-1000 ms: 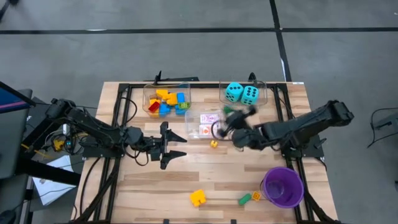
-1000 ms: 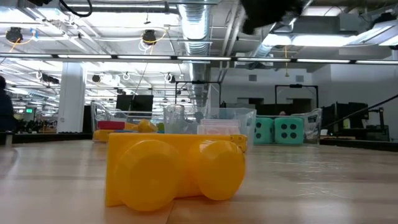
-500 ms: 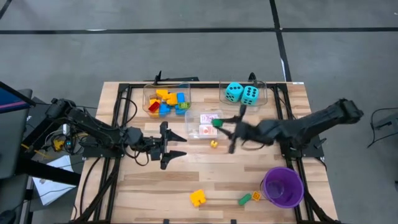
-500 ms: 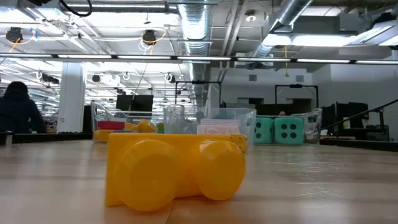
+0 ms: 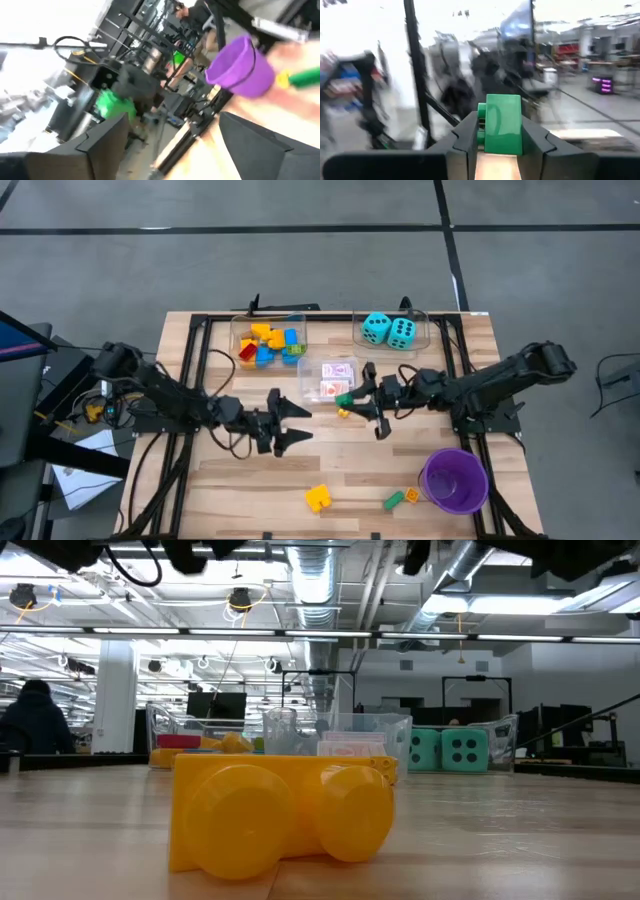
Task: Pick & Place Toys
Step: Put the green game piece into the top left transparent bin
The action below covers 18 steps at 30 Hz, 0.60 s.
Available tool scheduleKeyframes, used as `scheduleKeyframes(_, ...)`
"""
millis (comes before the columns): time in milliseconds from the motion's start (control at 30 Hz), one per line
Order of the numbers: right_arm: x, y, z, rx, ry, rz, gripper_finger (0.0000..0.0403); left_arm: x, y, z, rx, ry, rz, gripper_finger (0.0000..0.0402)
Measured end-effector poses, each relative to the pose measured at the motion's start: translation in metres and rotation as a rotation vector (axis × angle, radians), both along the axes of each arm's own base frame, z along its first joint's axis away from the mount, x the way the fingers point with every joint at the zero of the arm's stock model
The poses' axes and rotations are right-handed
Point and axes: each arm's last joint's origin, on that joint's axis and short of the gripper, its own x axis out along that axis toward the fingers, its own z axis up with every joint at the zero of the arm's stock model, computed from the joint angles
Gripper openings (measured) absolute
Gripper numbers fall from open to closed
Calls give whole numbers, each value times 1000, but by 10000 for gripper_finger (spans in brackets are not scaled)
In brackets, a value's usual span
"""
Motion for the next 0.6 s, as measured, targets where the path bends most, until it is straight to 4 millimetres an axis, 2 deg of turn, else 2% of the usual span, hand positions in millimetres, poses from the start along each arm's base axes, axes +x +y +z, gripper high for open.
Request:
scheduleKeyframes(133,15,1,-4,139,13,26,89,10,-15,-6,159,-44,112,333)
scheduleKeyframes(267,33,5,-10,175,21,33,89,17,-28,-6,239,-92,205,345)
scheduleKeyframes(433,56,17,-12,167,49,77,89,18,-31,-6,255,-93,236,347)
scheduleKeyframes(600,64,22,-4,154,64,139,89,15,-29,0,191,-131,337,347)
